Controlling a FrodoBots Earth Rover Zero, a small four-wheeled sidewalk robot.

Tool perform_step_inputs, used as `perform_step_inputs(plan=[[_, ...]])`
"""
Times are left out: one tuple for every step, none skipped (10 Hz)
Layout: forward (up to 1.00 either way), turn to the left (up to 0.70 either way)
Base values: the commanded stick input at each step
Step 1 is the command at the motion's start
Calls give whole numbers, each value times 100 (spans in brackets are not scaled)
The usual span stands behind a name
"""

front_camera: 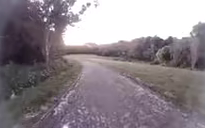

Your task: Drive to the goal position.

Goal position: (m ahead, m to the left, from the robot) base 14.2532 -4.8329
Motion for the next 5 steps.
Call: perform_step_inputs(plan=[[50,0],[50,0],[50,0],[50,0],[50,0]])
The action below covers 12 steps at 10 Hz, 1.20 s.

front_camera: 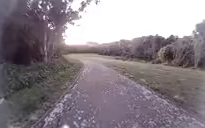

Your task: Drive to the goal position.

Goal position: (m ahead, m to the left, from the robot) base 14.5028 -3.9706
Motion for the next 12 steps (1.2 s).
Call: perform_step_inputs(plan=[[50,0],[50,0],[50,0],[50,0],[50,0],[50,0],[50,0],[50,0],[50,0],[50,0],[50,0],[50,0]])
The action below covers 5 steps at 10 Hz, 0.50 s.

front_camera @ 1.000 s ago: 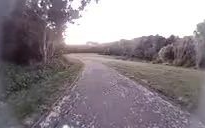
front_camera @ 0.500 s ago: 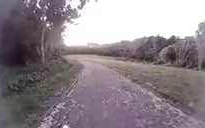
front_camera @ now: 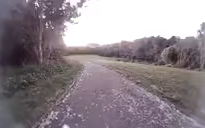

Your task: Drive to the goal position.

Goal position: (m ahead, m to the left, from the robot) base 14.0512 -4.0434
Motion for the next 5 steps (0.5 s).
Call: perform_step_inputs(plan=[[50,0],[50,0],[50,0],[50,0],[50,0]])
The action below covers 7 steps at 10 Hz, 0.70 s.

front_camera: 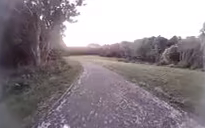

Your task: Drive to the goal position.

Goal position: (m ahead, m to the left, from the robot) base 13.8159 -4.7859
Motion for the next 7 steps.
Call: perform_step_inputs(plan=[[50,0],[50,0],[50,0],[50,0],[50,0],[50,0],[50,0]])
